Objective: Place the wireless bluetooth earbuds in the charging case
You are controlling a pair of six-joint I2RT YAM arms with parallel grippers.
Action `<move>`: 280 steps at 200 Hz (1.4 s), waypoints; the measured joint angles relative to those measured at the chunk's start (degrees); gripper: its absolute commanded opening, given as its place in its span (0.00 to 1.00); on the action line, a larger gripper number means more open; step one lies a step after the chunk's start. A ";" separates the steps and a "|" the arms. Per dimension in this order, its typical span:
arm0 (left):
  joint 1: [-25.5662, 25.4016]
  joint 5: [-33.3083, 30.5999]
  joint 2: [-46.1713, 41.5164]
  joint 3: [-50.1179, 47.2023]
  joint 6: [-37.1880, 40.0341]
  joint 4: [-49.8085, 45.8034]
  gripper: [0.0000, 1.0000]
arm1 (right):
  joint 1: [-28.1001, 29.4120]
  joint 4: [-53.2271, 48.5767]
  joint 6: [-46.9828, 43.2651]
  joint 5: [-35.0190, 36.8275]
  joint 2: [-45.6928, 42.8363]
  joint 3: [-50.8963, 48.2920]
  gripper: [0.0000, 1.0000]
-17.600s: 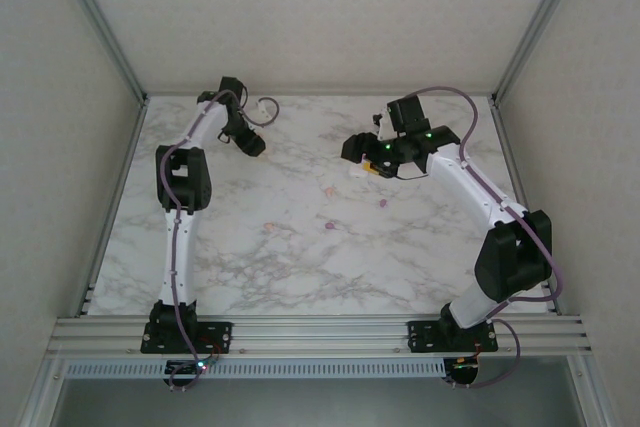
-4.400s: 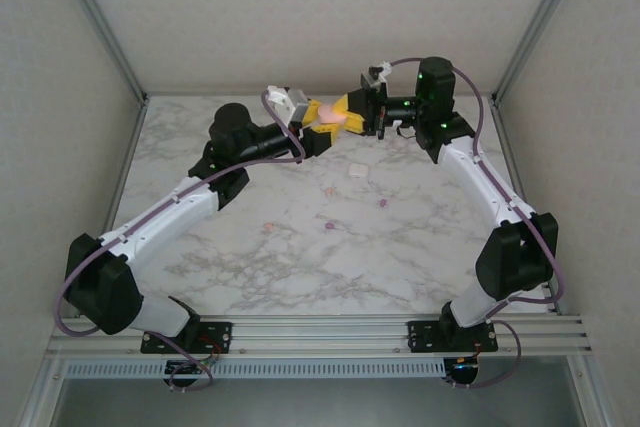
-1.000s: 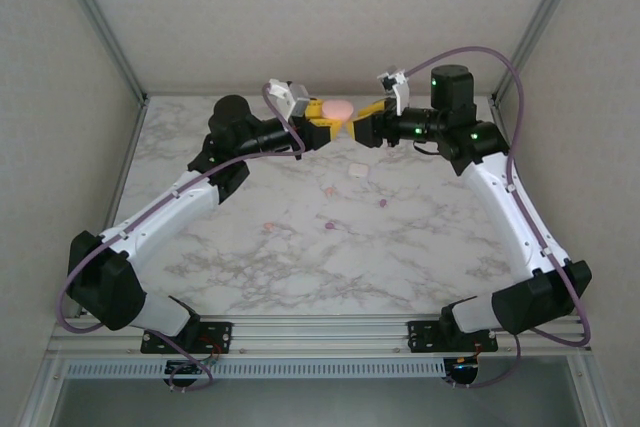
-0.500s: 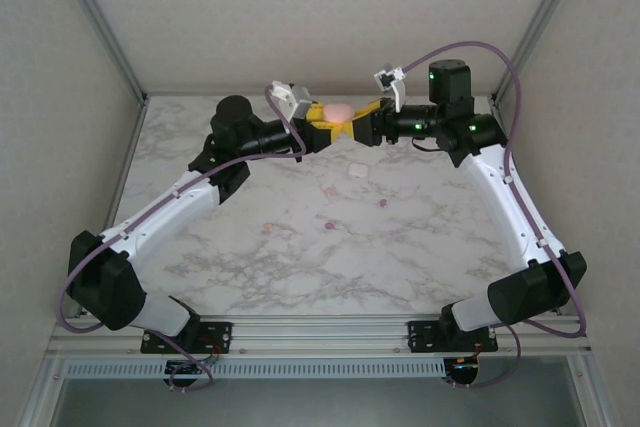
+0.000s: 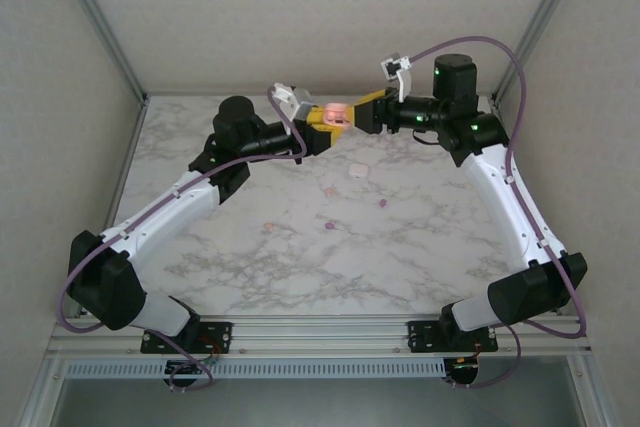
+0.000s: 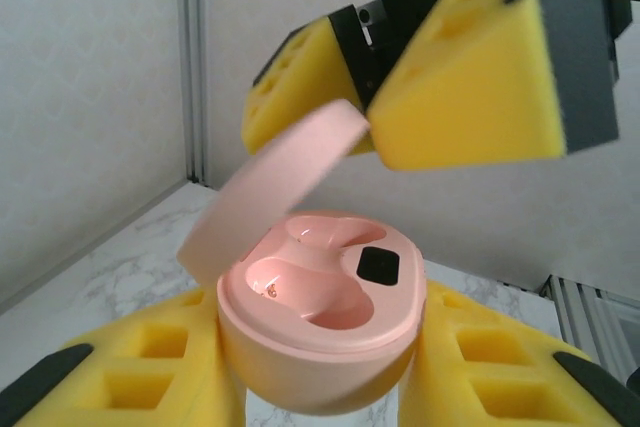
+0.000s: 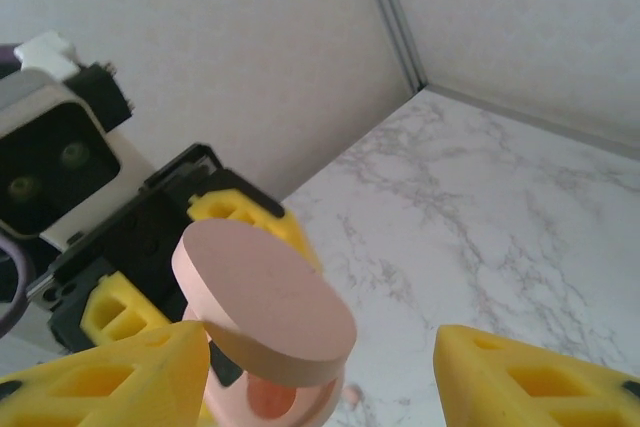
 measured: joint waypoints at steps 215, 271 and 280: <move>1.88 -8.59 -10.40 -13.70 -1.62 4.50 0.26 | -7.91 -14.64 11.89 12.90 9.53 3.32 0.34; 1.88 -11.87 -18.03 -14.60 -0.46 3.10 0.26 | -0.44 -20.72 17.40 20.13 28.94 0.02 0.35; 1.88 -12.09 -18.36 -14.60 -0.20 2.80 0.26 | 1.18 -21.07 18.29 21.31 30.49 0.02 0.36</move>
